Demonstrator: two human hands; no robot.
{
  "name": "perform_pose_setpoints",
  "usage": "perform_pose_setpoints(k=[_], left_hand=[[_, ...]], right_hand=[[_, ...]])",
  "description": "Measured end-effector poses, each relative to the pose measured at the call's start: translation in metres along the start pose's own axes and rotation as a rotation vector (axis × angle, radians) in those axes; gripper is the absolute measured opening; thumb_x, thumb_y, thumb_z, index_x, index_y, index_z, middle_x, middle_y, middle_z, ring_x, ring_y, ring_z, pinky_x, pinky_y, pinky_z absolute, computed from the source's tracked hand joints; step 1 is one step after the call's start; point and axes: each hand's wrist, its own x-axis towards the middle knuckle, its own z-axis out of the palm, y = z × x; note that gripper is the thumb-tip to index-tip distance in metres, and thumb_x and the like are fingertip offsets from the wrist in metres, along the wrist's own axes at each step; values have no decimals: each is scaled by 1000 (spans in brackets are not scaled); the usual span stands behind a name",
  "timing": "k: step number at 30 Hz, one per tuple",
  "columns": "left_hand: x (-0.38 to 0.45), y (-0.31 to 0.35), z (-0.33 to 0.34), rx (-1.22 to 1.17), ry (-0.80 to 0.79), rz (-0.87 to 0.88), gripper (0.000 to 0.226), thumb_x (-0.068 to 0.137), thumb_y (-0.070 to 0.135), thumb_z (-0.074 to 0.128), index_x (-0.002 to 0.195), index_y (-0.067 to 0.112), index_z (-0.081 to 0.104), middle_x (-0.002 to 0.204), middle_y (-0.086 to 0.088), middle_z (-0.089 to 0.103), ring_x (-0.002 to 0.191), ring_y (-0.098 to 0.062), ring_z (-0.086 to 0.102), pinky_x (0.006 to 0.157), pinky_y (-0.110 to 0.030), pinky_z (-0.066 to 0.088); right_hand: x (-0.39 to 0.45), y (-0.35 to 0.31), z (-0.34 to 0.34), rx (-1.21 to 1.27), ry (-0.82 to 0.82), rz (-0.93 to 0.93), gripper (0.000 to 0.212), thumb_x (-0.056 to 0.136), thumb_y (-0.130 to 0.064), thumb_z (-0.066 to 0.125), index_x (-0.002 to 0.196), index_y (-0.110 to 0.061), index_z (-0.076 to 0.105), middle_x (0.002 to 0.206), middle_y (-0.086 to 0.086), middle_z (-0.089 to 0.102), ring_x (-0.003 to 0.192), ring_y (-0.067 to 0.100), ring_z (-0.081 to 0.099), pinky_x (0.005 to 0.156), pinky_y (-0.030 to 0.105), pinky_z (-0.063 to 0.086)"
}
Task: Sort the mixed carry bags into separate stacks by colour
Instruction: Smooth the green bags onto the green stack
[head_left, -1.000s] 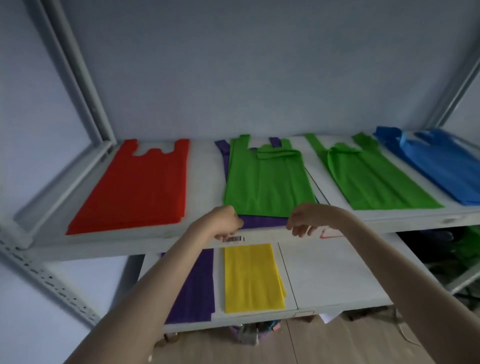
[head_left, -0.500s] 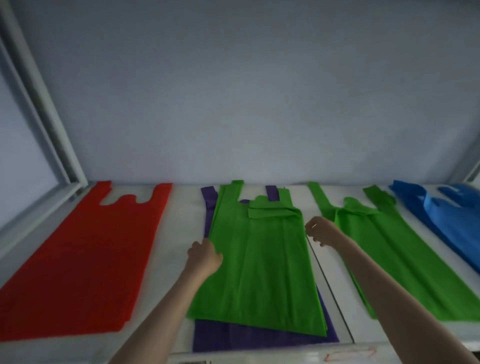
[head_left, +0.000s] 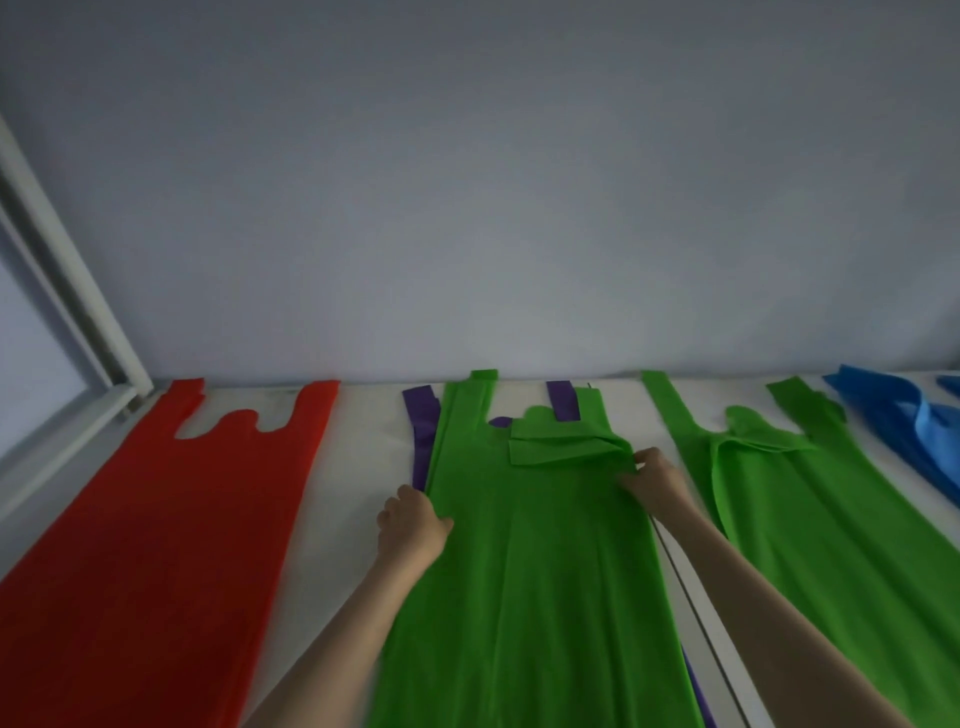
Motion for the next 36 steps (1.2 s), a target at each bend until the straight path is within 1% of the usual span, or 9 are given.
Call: perform_pose_setpoints(k=[5,9,11,14,18,20,22,31,36], left_hand=[[13,4,2,-77,-20,-49,48,88,18,62,128,0,42,133,-16,48,123,-32,49,95,-35,44],[13,7,4,-160,-57,-12,46,91,8,58,129,-4,34,133,-20,50,117,-32,55,90,-32,47],[14,4,4,-129,-83,26,31,91,10,57,117,-1,45,126,-19,56,107,-30,59,88,-35,48],[16,0,4,-136,-88,48,28,88,10,57,114,-1,52,118,-18,60,106,-31,61,85,-35,50],[14,-2,5,-147,-88,76,34,88,10,57,119,1,49,120,-17,59,108,-32,60,87,-37,50],[11,-2,6,-154,-100,74,37,89,10,57,123,1,46,123,-16,57,111,-31,59,89,-36,50],[10,-4,7,-149,-106,71,39,91,11,56,126,0,43,126,-17,56,114,-31,58,92,-36,49],[-2,-11,3,-111,-146,28,37,94,15,52,125,-4,47,116,-16,59,104,-28,61,79,-30,47],[-9,-14,1,-128,-140,28,41,94,13,51,130,-3,40,127,-18,54,107,-27,60,85,-33,50]], right_hand=[[2,-6,5,-40,50,80,60,89,-17,58,138,5,30,136,22,45,119,33,51,98,38,45],[3,-11,4,-28,-36,156,47,90,-22,56,126,7,45,90,11,52,65,15,48,54,23,41],[3,-15,5,-59,-15,138,43,90,-18,55,125,6,47,88,11,56,82,22,55,69,29,46],[2,-20,7,-30,72,90,50,89,-5,51,135,5,34,129,21,49,120,33,49,98,39,43],[1,-24,8,101,96,92,50,89,4,46,135,6,29,127,25,49,110,35,54,85,39,47],[1,-24,7,134,51,125,41,90,-1,49,129,5,38,102,19,57,81,26,57,62,34,46],[1,-22,7,102,4,116,6,91,-5,51,92,0,53,69,6,47,56,14,42,46,24,34],[4,-11,8,-19,-86,137,35,96,-13,44,62,-10,35,63,0,36,52,7,34,37,13,33],[3,-12,7,-27,-89,105,26,94,-10,46,68,-9,43,64,1,39,53,9,36,42,16,35]])
